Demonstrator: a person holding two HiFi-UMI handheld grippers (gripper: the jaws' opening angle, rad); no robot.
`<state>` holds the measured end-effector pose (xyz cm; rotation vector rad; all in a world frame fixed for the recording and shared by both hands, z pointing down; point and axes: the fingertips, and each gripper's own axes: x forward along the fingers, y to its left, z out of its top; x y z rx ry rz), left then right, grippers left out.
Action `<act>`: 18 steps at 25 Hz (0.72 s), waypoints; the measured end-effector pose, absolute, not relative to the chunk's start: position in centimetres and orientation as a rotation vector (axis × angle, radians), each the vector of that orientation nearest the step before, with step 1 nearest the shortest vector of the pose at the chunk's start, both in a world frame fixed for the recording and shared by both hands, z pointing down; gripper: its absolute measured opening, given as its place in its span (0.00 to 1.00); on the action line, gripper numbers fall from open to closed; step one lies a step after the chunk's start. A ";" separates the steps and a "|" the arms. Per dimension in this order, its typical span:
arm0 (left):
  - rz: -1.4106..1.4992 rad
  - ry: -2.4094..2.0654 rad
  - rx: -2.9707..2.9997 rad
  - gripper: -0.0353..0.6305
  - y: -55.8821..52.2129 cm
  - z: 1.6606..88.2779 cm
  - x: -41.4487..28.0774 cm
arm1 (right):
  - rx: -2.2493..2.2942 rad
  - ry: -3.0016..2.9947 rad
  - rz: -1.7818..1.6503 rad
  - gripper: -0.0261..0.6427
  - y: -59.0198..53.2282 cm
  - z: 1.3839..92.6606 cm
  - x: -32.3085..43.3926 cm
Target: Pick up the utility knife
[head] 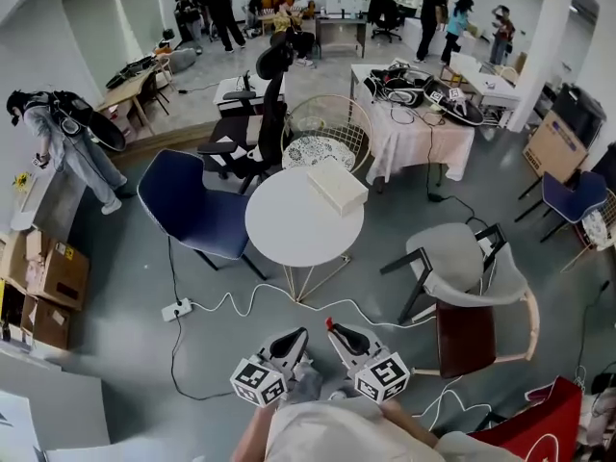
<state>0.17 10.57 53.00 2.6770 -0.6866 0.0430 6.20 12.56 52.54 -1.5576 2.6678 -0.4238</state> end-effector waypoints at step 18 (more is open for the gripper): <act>0.026 -0.667 2.717 0.07 21.0 52.1 -0.5 | -1.575 2.648 -0.373 0.14 22.4 51.4 5.1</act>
